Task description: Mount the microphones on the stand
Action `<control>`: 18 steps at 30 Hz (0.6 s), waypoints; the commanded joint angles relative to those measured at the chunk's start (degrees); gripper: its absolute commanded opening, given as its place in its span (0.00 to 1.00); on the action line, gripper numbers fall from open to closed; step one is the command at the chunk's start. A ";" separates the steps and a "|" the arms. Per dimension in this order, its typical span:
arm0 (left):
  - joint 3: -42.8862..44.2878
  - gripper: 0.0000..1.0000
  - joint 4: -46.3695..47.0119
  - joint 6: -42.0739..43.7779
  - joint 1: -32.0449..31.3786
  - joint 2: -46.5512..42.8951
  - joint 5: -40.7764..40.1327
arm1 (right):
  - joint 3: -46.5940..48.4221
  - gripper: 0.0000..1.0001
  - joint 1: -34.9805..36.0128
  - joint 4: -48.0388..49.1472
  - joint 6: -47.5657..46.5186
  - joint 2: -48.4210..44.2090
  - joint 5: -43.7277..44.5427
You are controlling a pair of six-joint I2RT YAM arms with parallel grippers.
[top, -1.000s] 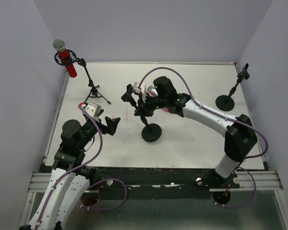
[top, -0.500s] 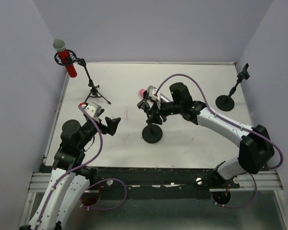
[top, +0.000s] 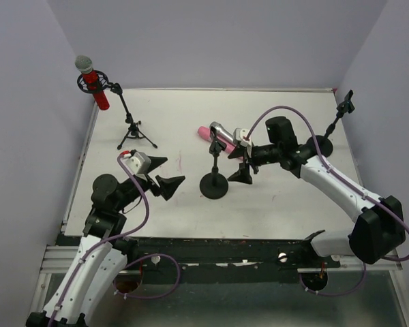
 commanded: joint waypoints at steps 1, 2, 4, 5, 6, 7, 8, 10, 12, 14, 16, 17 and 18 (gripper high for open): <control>-1.62 0.99 11.52 -5.73 -4.02 3.06 -0.59 | -0.89 0.89 -3.84 -3.11 -3.49 -1.23 -1.75; -2.23 0.98 12.93 -6.26 -6.56 3.68 -3.30 | -0.89 0.89 -5.25 -3.10 -3.22 -1.40 -1.92; -2.68 0.98 15.30 -6.00 -11.48 5.78 -9.45 | -1.06 0.89 -7.88 0.13 1.76 -1.84 -2.98; -2.94 0.98 16.71 -5.48 -14.37 6.93 -13.57 | -1.06 0.89 -8.77 1.02 3.44 -1.85 -4.29; -3.38 0.98 18.46 -5.04 -17.71 8.77 -18.14 | -1.06 0.89 -9.65 1.55 4.33 -2.11 -4.91; -4.17 0.98 21.17 -4.34 -20.44 10.44 -23.14 | -1.41 0.89 -10.00 3.21 5.47 -2.28 -5.18; -4.96 0.98 23.64 -3.98 -22.99 12.72 -27.81 | -2.37 0.89 -10.18 5.31 6.96 -2.72 -5.18; -6.45 0.95 29.88 -3.37 -26.78 17.37 -36.68 | -3.52 0.89 -10.36 8.04 8.72 -3.25 -3.96; -7.60 0.93 37.51 -1.27 -31.00 22.38 -44.42 | -4.40 0.89 -10.36 10.95 11.53 -3.43 -1.93; -7.60 0.88 43.76 2.07 -34.78 27.48 -49.53 | -4.49 0.89 -10.36 10.96 11.45 -3.51 -1.05; -6.73 0.85 49.13 5.06 -37.51 32.58 -54.02 | -4.31 0.89 -10.45 11.13 11.72 -3.78 -0.78; -6.46 0.84 51.41 6.29 -38.74 35.39 -56.48 | -4.40 0.89 -10.45 11.13 11.72 -3.87 -0.70; -6.02 0.82 54.31 7.18 -39.45 37.59 -58.16 | -4.31 0.89 -10.45 11.13 11.72 -4.04 -0.61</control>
